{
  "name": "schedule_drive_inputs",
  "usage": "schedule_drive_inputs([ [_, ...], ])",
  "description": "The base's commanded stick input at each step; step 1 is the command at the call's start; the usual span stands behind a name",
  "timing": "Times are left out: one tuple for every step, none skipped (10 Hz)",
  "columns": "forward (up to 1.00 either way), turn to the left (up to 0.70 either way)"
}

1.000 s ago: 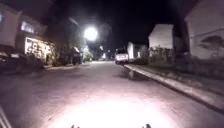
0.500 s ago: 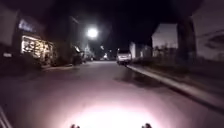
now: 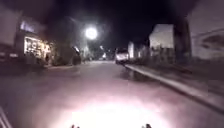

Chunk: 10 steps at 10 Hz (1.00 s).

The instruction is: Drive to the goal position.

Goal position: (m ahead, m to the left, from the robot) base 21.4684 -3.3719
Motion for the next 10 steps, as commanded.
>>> schedule_drive_inputs([
  [0.70, 0.00],
  [0.70, 0.00],
  [0.70, 0.00],
  [0.70, 0.00],
  [0.70, 0.00],
  [0.70, 0.00],
  [0.70, 0.00],
  [0.70, 0.00],
  [0.70, 0.00],
  [0.70, 0.00],
])
